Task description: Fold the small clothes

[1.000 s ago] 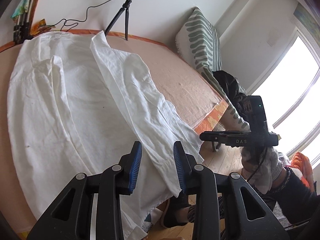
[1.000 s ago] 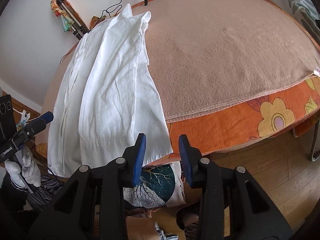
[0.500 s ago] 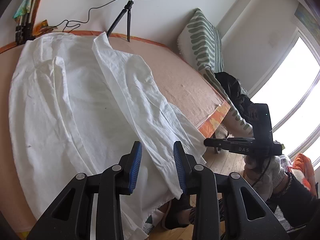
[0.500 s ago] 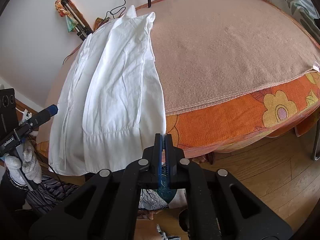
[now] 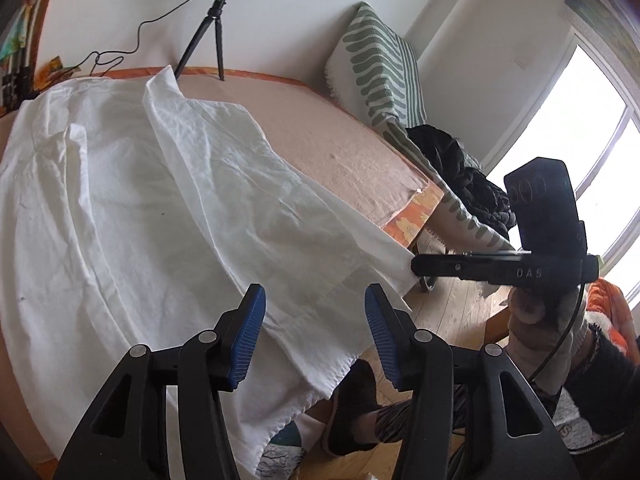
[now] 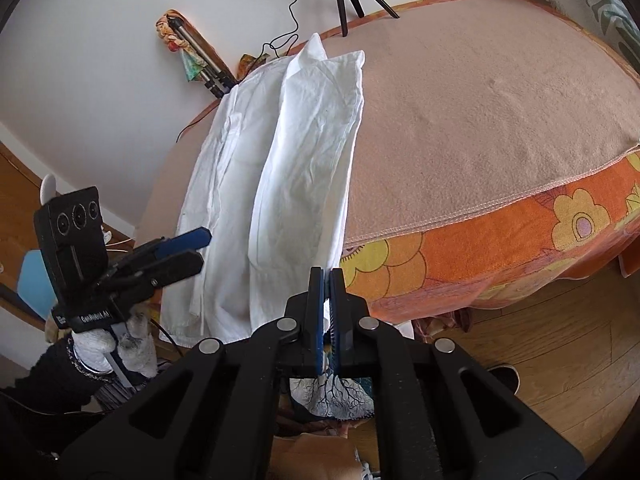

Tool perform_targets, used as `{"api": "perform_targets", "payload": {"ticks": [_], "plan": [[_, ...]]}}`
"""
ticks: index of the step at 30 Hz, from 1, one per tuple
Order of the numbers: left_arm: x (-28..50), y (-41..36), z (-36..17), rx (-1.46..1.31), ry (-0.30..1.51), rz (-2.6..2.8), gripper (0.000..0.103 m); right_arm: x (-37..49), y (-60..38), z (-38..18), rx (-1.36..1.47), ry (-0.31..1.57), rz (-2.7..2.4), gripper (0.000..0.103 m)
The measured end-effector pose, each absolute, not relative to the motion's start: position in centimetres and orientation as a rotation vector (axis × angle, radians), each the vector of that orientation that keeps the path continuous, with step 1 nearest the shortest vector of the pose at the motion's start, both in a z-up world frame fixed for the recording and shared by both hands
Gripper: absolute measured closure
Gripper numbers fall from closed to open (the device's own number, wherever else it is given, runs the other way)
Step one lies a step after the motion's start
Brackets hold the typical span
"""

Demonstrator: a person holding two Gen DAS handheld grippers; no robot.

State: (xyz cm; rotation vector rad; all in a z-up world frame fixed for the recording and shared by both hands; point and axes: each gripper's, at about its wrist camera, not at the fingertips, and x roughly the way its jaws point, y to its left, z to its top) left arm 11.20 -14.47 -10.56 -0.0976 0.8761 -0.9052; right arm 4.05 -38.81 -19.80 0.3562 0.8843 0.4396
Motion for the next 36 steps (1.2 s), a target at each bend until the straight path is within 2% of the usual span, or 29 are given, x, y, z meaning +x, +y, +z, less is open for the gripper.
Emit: {"api": "perform_targets", "payload": {"ticks": [2,8,13,14,15,16,18,21,22,23,24,25,29,36], "plan": [[9.5,-15.9,-10.6,-0.026,0.840,-0.920,0.042,4.3,-38.9,-18.9,0.375,0.876,0.460,0.100],[5.7,-19.9,-10.8,0.129,0.716,-0.929,0.041,5.2,-37.4,-17.6,0.369,0.885,0.514,0.100],[6.5,-22.0,-11.8,0.130,0.719,-0.842,0.042,5.4,-36.7,-17.4,0.370,0.905,0.556,0.100],[6.9,-22.1,-12.0,0.110,0.731,-0.842,0.045,5.5,-36.7,-17.4,0.369,0.909,0.561,0.100],[7.4,-22.0,-12.3,0.087,0.740,-0.849,0.069,5.6,-36.7,-17.3,0.368,0.913,0.567,0.100],[7.8,-21.9,-12.5,0.066,0.754,-0.853,0.088,5.7,-36.8,-17.2,0.370,0.917,0.574,0.100],[8.2,-21.2,-12.7,0.016,0.746,-0.864,0.098,6.1,-36.9,-17.1,0.353,0.928,0.593,0.100],[8.0,-20.2,-12.3,-0.014,0.715,-0.851,0.101,6.9,-36.7,-16.2,0.275,0.914,0.592,0.097],[8.0,-20.1,-12.2,-0.016,0.711,-0.846,0.101,7.4,-36.7,-15.8,0.256,0.908,0.596,0.091],[8.0,-19.9,-12.1,-0.019,0.707,-0.841,0.101,8.2,-36.9,-15.3,0.242,0.902,0.604,0.074],[8.0,-19.8,-12.0,-0.022,0.705,-0.836,0.101,9.1,-37.1,-14.8,0.233,0.885,0.602,0.064],[8.1,-19.6,-11.9,-0.034,0.704,-0.829,0.101,10.4,-37.4,-14.4,0.228,0.867,0.584,0.046],[7.8,-18.7,-11.5,-0.097,0.688,-0.795,0.101,18.0,-37.9,-13.9,0.249,0.860,0.486,0.044],[7.4,-17.3,-11.6,-0.209,0.674,-0.726,0.101,30.1,-36.7,-17.4,0.327,0.923,0.361,0.044]]}}
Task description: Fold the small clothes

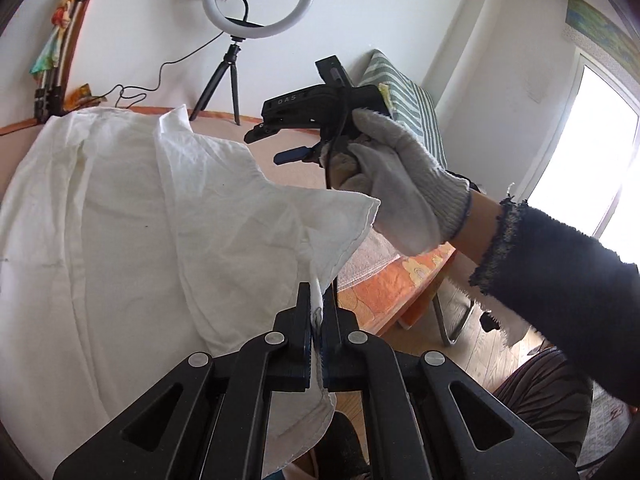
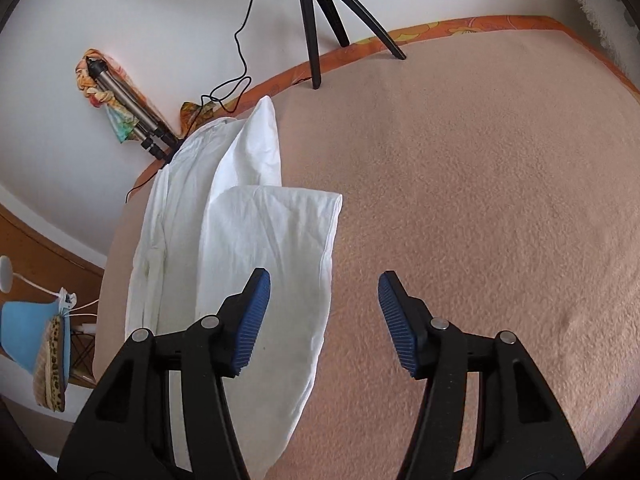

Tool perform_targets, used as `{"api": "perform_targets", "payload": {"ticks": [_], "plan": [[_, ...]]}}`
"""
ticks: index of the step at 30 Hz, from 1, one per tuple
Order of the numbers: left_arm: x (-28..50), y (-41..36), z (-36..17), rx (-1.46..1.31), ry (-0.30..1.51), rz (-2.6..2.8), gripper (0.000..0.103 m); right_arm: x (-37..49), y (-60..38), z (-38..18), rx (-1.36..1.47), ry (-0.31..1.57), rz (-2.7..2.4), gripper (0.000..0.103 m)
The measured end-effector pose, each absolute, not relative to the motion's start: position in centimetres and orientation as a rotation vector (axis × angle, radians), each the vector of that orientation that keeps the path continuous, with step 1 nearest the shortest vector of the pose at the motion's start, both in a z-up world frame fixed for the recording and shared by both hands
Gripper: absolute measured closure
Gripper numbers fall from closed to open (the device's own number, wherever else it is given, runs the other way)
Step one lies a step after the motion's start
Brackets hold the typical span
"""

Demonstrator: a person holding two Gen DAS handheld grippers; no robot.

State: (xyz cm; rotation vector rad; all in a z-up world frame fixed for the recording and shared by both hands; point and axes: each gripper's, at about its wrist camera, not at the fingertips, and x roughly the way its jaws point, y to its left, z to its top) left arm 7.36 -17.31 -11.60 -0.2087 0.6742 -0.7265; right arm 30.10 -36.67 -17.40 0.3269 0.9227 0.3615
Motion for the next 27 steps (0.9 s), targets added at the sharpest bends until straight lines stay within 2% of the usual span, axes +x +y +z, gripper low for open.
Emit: {"api": "perform_targets", "payload": {"ticks": [1,3,5,17,22,27], "plan": [[7.4,-17.2,-11.7,-0.213,0.678,-0.724,0.101,31.1,-36.3,-17.9,0.336,0.935,0.361,0.044],[7.2,-17.0,-11.9,-0.219,0.682,-0.715,0.101,32.7,-35.4,-18.5,0.351,0.956,0.375,0.054],[7.1,-16.7,-12.2,-0.229,0.691,-0.710,0.101,33.6,-34.2,-18.4,0.343,0.974,0.391,0.096],[5.0,-14.2,-13.6,-0.333,0.703,-0.658,0.101,32.1,-20.8,-11.9,-0.108,0.927,0.361,0.100],[4.2,-13.2,-13.6,-0.359,0.685,-0.632,0.101,31.2,-13.9,-12.4,-0.281,0.936,0.398,0.100],[3.9,-12.2,-14.1,-0.385,0.695,-0.606,0.101,30.5,-7.9,-15.1,-0.447,0.970,0.410,0.100]]}}
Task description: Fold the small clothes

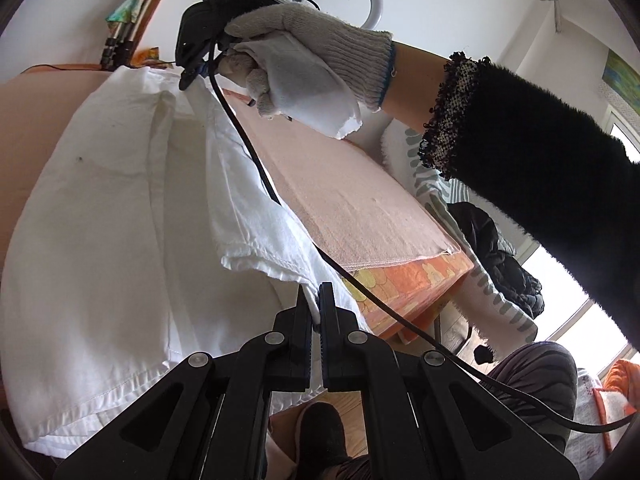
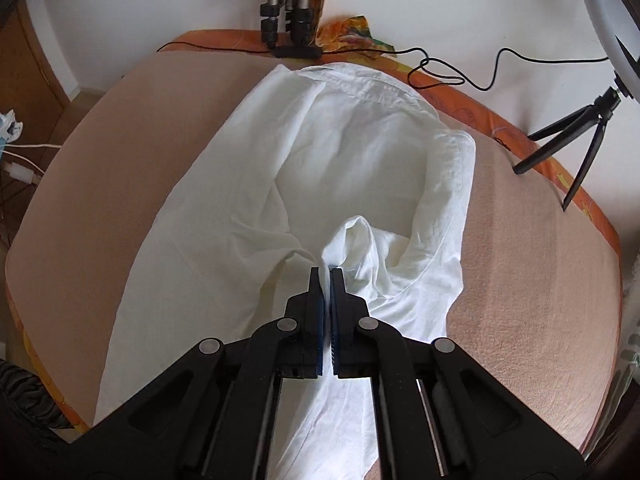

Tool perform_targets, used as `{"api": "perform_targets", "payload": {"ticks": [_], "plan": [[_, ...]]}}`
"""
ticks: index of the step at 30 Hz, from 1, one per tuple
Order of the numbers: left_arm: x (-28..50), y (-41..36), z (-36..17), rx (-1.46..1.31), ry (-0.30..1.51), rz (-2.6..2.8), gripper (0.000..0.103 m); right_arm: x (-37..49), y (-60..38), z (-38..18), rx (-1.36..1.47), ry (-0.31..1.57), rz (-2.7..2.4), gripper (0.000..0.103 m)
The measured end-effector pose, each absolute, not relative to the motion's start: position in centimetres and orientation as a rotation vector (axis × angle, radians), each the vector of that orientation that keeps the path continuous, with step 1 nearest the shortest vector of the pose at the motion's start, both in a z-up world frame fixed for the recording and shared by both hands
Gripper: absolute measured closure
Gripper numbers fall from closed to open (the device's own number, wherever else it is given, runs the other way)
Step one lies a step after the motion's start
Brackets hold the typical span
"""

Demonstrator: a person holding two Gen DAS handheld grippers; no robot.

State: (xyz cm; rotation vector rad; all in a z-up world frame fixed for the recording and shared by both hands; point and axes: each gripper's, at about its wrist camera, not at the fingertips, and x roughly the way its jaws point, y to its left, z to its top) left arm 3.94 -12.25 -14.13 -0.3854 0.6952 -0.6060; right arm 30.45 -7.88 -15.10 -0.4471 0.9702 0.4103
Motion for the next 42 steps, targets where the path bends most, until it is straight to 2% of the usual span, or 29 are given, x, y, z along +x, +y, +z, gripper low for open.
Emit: {"api": "perform_targets", "payload": {"ticks": [8,9,10,12,16,17,19,25,34,40,42], "plan": [[4.0,-11.3,-14.8,-0.387,0.735,-0.587,0.101,30.4,-4.8,-19.0,-0.545,1.004,0.387,0.099],[3.9,-11.3,-14.8,-0.385,0.744,-0.590,0.099,30.5,-5.0,-18.8,-0.528,1.015,0.396,0.099],[3.8,-11.5,-14.8,-0.376,0.761,-0.594,0.091,30.6,-5.2,-18.6,-0.514,1.023,0.403,0.099],[3.5,-11.9,-14.7,-0.351,0.799,-0.620,0.084,30.7,-5.7,-17.9,-0.476,1.041,0.419,0.094],[2.2,-12.4,-14.0,-0.290,0.827,-0.690,0.083,29.2,-8.3,-14.6,-0.341,0.996,0.480,0.070],[1.7,-12.3,-13.6,-0.277,0.820,-0.703,0.083,28.5,-9.4,-13.6,-0.301,0.974,0.494,0.068],[0.9,-11.9,-12.7,-0.245,0.801,-0.727,0.077,27.0,-11.8,-12.1,-0.234,0.945,0.509,0.068],[-0.2,-9.4,-10.5,-0.200,0.773,-0.752,0.077,21.5,-20.3,-10.8,-0.046,0.928,0.499,0.068],[3.6,-3.6,-9.0,-0.137,0.746,-0.655,0.074,11.5,-26.7,-17.9,0.087,1.061,0.522,0.067],[9.0,-1.4,-10.8,-0.127,0.802,-0.545,0.074,8.4,-26.7,-21.0,0.111,1.141,0.575,0.067],[9.9,-1.0,-11.9,-0.138,0.836,-0.531,0.074,7.7,-26.5,-21.5,0.127,1.143,0.606,0.071]]}}
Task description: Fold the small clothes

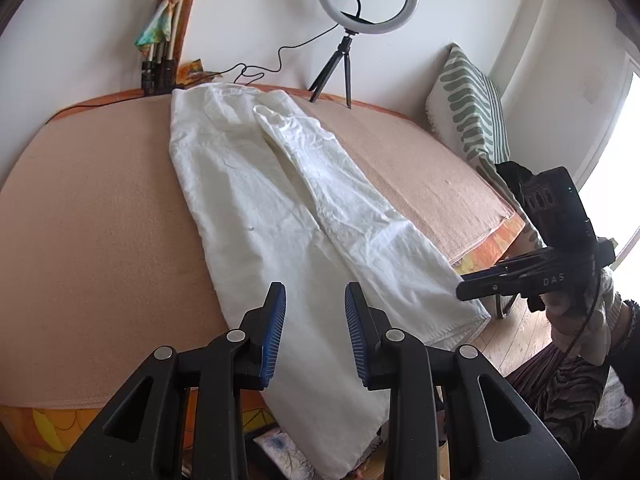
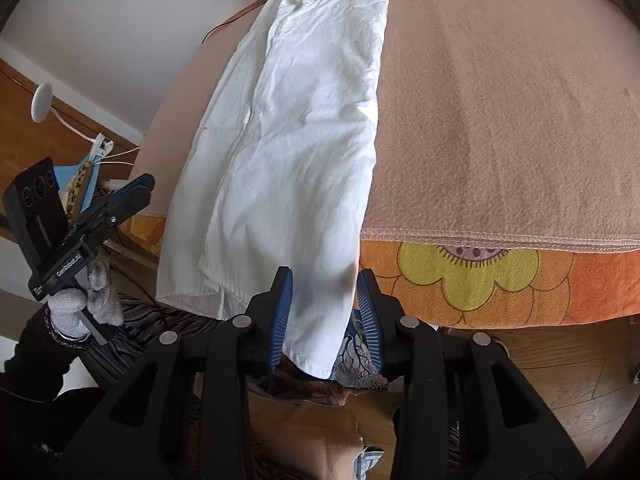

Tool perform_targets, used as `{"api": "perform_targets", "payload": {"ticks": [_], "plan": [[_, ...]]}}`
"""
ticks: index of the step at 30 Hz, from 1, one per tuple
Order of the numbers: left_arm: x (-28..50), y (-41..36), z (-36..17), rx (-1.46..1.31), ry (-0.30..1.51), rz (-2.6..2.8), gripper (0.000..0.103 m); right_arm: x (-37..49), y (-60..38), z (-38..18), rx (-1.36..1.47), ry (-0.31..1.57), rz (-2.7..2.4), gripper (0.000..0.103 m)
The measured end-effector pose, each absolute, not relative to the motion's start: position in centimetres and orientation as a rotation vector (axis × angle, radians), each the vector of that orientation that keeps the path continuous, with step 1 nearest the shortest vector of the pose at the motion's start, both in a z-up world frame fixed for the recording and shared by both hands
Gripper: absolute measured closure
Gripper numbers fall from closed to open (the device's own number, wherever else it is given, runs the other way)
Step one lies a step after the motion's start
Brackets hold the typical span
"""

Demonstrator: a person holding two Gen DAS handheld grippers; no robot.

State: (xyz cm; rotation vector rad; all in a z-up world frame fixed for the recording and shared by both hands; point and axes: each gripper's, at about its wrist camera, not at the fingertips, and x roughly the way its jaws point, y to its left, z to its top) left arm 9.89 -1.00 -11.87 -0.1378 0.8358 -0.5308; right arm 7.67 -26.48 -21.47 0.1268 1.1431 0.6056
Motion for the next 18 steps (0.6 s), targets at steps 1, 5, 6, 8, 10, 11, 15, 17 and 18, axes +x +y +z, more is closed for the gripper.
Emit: {"api": "perform_targets", "payload": {"ticks": [1,5,6,8,10,11,15,17,18], "plan": [[10.1,-0.9,-12.4,-0.146,0.858,-0.531,0.074,7.5,-26.4,-21.6,0.136,1.141,0.619,0.089],[10.3,-1.4,-13.9,-0.117,0.918,-0.533,0.074,6.8,-26.9,-21.2,0.110,1.118,0.578,0.098],[10.1,-1.5,-14.1,-0.101,0.923,-0.529,0.074,6.6,-27.4,-21.0,0.105,1.115,0.557,0.098],[9.6,-1.6,-14.5,-0.079,0.934,-0.539,0.074,6.3,-28.4,-21.3,0.134,1.124,0.559,0.098],[9.1,-1.8,-14.9,-0.055,0.944,-0.544,0.074,6.2,-28.5,-21.9,0.159,1.144,0.585,0.098],[8.8,-1.8,-14.9,-0.046,0.943,-0.543,0.074,6.2,-28.3,-22.1,0.152,1.146,0.583,0.098],[7.8,-1.5,-14.3,-0.023,0.940,-0.547,0.074,6.9,-28.9,-23.4,0.200,1.194,0.568,0.095],[6.9,-1.0,-14.1,-0.019,0.944,-0.552,0.074,6.9,-29.5,-23.2,0.213,1.193,0.583,0.093],[6.5,-0.7,-14.0,-0.020,0.952,-0.554,0.074,6.7,-29.6,-23.1,0.204,1.188,0.585,0.092]]}}
